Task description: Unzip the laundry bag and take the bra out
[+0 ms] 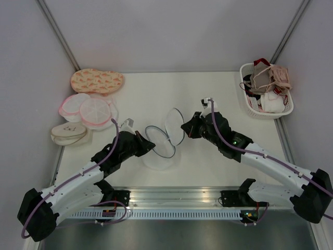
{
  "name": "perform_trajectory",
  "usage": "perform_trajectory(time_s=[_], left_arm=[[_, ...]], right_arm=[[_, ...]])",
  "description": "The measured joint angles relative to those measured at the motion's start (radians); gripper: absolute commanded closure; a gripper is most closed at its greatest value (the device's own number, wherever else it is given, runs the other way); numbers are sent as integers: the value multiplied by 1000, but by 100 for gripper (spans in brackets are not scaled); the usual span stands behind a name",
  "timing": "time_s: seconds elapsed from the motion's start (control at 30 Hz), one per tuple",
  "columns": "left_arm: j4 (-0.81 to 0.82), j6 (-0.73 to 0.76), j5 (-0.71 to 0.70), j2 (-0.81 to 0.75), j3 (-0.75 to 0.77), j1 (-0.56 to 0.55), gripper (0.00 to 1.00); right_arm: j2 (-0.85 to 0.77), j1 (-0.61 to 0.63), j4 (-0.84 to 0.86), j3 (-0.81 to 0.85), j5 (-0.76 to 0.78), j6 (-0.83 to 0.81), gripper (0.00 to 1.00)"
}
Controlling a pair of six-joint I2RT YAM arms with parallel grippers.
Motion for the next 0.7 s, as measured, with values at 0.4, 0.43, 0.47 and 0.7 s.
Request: perform_trajectory(time_s=[0.4, 0.43, 0.47, 0.7], left_arm=[[2, -41, -42, -86, -5, 0, 1], [2, -51, -54, -108, -11, 0, 0], [0, -61, -66, -130, -19, 0, 0], [-23, -118, -153, -264, -84, 0, 0]], right_arm=[[353, 160, -87, 219, -127, -268, 99], [364, 173, -97, 233, -129, -284, 100], [370, 182, -102, 244, -131, -294, 100], [389, 213, -137, 304, -156, -375, 100]])
